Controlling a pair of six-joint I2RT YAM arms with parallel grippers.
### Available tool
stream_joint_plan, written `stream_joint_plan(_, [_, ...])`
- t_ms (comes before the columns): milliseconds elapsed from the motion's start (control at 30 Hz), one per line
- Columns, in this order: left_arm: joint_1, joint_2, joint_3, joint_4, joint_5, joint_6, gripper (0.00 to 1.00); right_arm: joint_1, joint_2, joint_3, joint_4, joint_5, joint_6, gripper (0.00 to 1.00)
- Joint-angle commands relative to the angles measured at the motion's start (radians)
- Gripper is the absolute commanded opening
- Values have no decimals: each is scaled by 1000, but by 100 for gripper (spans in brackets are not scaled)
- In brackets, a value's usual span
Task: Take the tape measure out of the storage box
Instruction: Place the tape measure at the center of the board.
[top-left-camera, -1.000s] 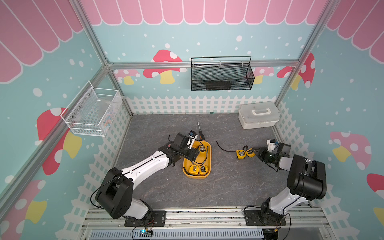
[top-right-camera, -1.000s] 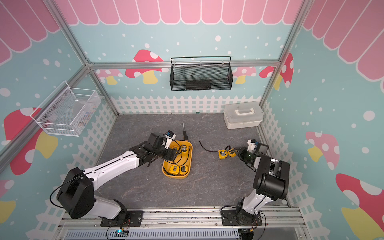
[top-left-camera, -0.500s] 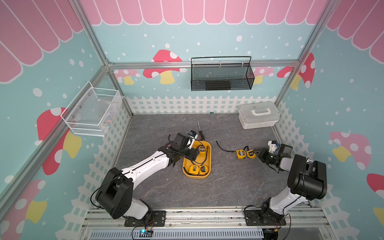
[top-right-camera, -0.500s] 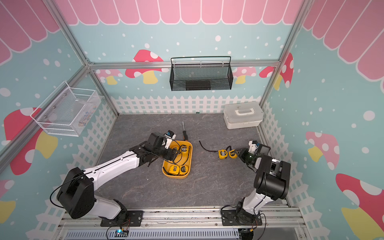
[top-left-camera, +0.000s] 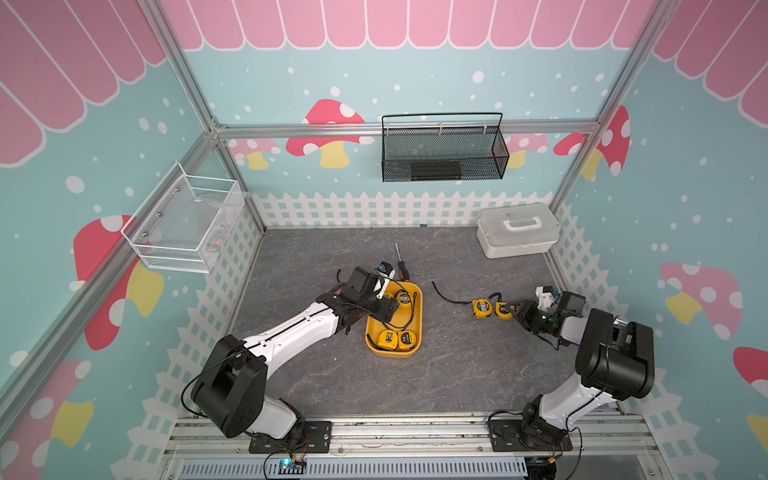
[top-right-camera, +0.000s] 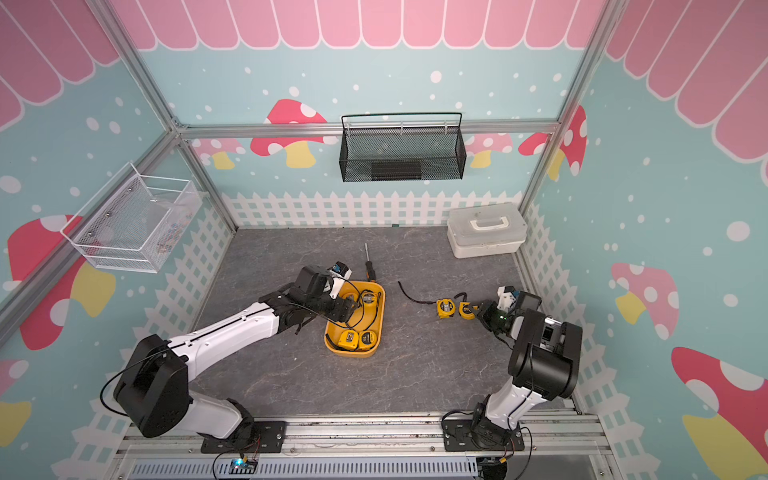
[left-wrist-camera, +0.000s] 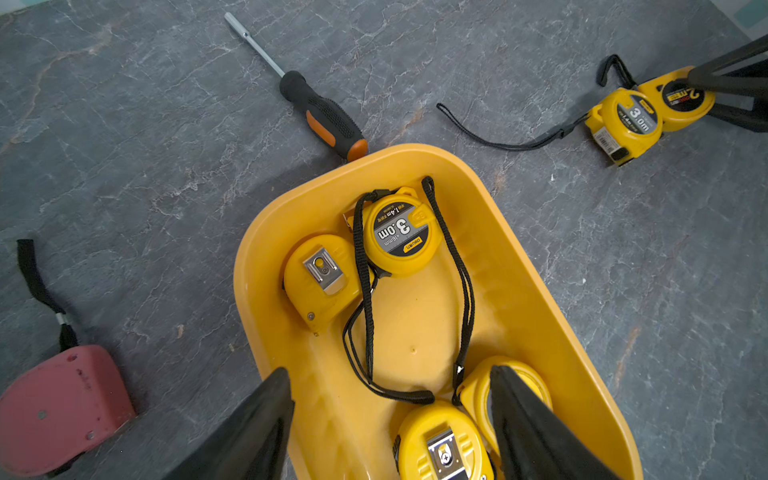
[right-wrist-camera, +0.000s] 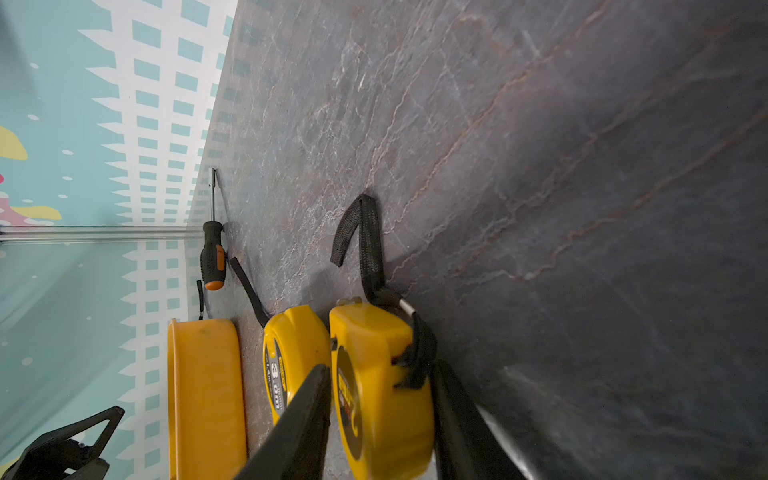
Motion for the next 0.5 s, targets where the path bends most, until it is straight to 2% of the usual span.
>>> stream_joint_plan(0, [5,-18,-16,11,-12,7,76,-8,-4,-2,-53,21,-22,44])
stream_joint_plan(167, [4,-7,-4,-10,-34,24,77,-7,-40,14,-135,49,-38,56])
stream_joint_plan(333, [7,12,14,-18,-39,31,77,-7,-94,22,-218,94,-50,73])
stream_joint_plan(467, [8,36,40,-37,-61,27,77,-7,-165,9,-276,130,-52,78])
